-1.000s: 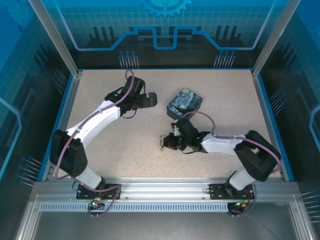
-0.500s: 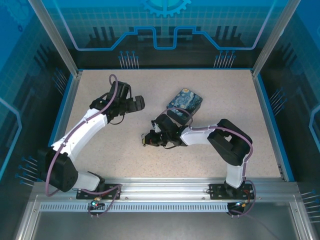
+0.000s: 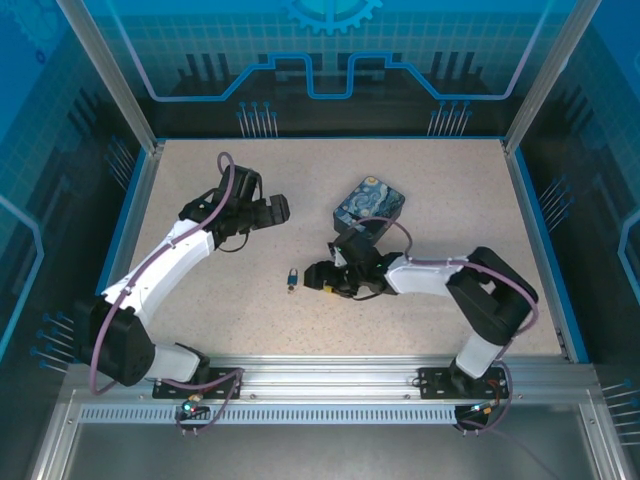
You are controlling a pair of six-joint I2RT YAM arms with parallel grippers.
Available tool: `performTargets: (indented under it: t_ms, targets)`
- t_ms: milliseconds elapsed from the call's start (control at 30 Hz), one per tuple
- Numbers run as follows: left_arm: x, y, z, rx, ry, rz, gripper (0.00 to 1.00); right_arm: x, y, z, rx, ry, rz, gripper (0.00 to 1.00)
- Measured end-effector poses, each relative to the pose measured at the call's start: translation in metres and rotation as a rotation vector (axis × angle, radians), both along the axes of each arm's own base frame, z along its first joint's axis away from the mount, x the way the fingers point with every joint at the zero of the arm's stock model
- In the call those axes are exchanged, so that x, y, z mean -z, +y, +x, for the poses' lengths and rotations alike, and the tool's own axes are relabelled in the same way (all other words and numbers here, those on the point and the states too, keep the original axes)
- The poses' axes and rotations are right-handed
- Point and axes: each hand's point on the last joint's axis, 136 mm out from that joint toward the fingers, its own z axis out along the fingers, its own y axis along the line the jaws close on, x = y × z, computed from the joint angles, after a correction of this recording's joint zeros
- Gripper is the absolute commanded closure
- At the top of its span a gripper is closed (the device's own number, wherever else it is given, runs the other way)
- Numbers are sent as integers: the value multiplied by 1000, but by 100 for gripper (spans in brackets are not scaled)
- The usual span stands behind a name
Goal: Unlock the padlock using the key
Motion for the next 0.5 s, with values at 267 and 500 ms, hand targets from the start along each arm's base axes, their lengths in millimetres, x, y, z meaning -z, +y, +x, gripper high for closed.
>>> performTargets:
  t_ms: [267,500]
  targets:
    - [-2,2,0,-8,-9,6,1,-72,-40,6,26,-214,-31,0]
    - [-3,23,-9,-56,-105,63,1,-108,-125,32,175,-384,-205,0]
